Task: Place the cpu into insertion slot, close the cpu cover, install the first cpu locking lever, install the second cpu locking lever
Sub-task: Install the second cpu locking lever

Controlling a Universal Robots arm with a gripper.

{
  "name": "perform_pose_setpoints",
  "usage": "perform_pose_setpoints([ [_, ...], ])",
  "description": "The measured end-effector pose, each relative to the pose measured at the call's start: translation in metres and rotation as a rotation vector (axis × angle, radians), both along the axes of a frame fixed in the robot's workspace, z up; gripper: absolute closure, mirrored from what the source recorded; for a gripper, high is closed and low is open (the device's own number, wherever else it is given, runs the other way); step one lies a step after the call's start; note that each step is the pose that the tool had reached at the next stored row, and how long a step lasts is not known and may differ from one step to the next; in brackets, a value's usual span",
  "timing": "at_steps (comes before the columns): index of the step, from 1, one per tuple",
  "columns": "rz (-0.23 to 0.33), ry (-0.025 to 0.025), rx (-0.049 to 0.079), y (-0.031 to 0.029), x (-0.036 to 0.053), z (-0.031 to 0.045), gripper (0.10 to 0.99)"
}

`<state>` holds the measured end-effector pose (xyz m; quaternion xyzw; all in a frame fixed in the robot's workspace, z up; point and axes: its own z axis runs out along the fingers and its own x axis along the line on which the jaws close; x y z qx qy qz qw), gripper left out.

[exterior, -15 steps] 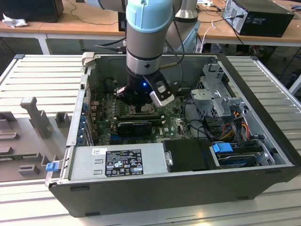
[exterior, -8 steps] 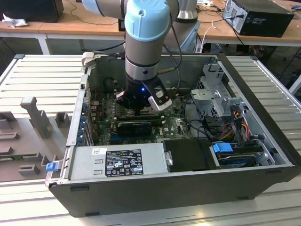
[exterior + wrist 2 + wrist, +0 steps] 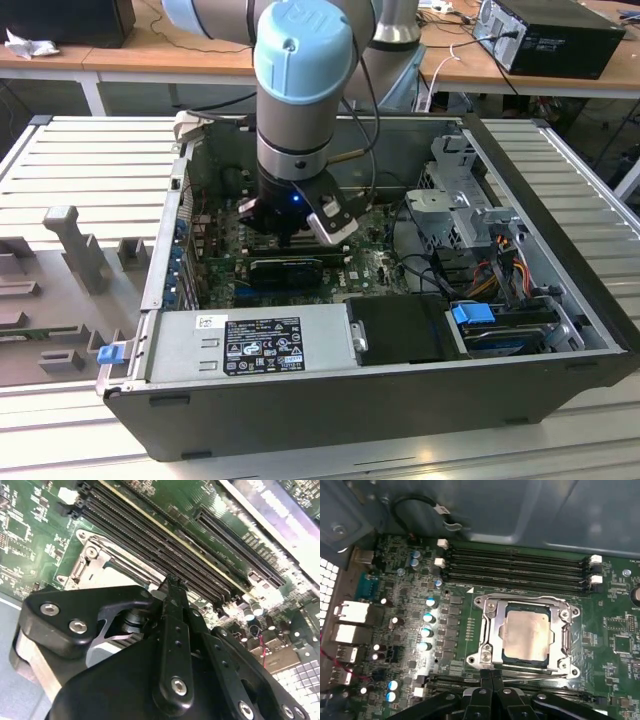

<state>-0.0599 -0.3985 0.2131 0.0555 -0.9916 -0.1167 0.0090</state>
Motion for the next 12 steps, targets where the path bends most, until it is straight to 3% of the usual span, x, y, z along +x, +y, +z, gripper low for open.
perform_pose_setpoints([
  [2, 0.005, 0.0001, 0.009, -0.0007, -0.0019, -0.0004, 0.98],
  [4, 0.01, -0.0001, 0.037, -0.004, -0.0077, -0.0021, 0.98],
  [12, 0.011, 0.0004, 0.069, -0.005, -0.0114, -0.0168, 0.98],
])
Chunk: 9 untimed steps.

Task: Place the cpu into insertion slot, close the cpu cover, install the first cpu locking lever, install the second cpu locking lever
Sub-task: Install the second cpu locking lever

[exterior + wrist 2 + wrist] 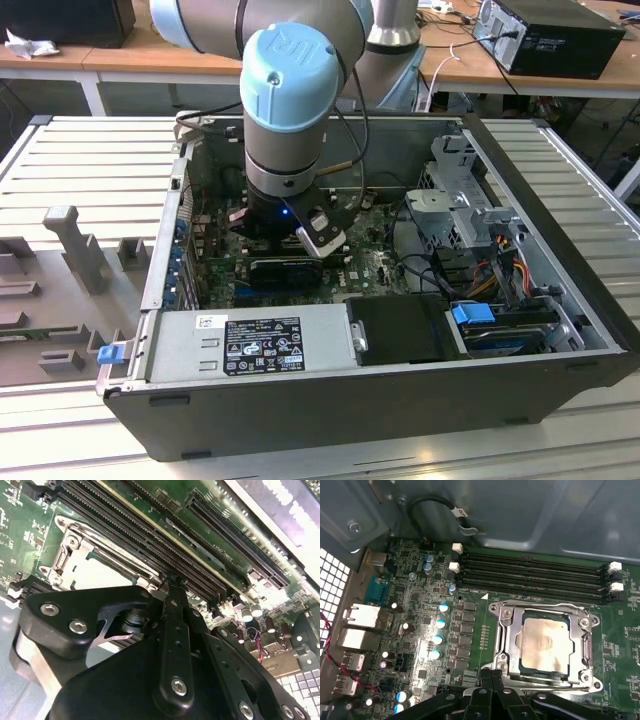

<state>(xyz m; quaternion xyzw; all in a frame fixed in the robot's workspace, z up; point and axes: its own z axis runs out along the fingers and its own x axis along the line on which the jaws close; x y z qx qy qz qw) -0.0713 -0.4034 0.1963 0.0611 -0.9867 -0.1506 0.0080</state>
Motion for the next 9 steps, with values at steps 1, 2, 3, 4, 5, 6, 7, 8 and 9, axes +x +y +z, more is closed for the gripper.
perform_pose_setpoints([
  [1, 0.0, -0.0015, 0.012, 0.0006, -0.0008, -0.0018, 0.98],
  [2, 0.0, -0.0006, 0.019, 0.0004, -0.0012, -0.0012, 0.98],
  [3, 0.0, -0.0008, 0.02, 0.0004, -0.0013, -0.0014, 0.98],
  [4, 0.0, -0.0008, 0.02, 0.0004, -0.0015, -0.0015, 0.98],
  [5, 0.0, -0.0005, 0.02, 0.0003, -0.002, -0.0013, 0.98],
  [6, 0.0, -0.0006, 0.021, 0.0003, -0.0024, -0.0007, 0.98],
  [7, 0.0, -0.0007, 0.021, 0.0003, -0.0032, 0.0031, 0.98],
  [8, 0.0, -0.0006, 0.021, 0.0003, -0.0033, 0.0071, 0.98],
  [9, 0.0, -0.0006, 0.021, 0.0003, -0.0033, 0.0095, 0.98],
])
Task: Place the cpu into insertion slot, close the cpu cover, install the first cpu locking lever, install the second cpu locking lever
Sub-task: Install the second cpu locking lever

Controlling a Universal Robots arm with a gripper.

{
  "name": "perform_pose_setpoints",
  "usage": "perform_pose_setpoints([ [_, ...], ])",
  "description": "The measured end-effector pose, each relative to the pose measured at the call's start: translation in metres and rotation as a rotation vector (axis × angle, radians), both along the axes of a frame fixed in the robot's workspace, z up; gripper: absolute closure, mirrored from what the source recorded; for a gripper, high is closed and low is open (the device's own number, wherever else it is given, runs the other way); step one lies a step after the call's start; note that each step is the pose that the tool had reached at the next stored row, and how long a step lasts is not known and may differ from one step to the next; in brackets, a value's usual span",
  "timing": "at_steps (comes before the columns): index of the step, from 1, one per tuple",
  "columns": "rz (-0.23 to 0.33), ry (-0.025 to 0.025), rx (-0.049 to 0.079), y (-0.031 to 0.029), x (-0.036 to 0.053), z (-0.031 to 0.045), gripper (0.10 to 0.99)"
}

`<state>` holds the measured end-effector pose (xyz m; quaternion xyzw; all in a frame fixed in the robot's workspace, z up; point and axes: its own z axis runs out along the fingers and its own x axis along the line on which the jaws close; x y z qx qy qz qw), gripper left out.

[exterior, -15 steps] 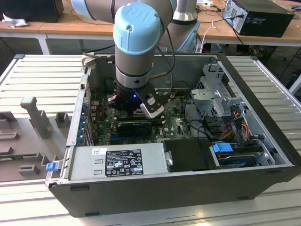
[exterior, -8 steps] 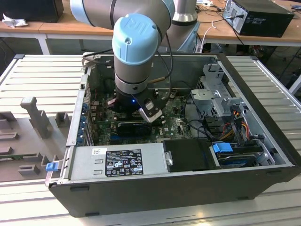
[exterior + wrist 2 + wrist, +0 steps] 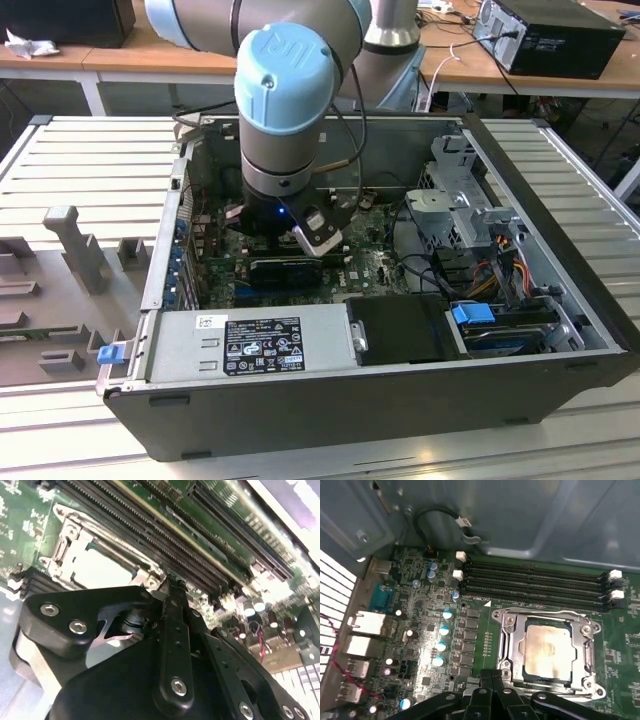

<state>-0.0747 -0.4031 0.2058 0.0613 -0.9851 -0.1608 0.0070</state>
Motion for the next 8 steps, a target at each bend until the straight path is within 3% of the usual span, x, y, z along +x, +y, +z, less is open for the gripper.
perform_pose_setpoints([
  [8, 0.0, 0.0, 0.0, 0.0001, -0.0001, 0.0147, 0.98],
])
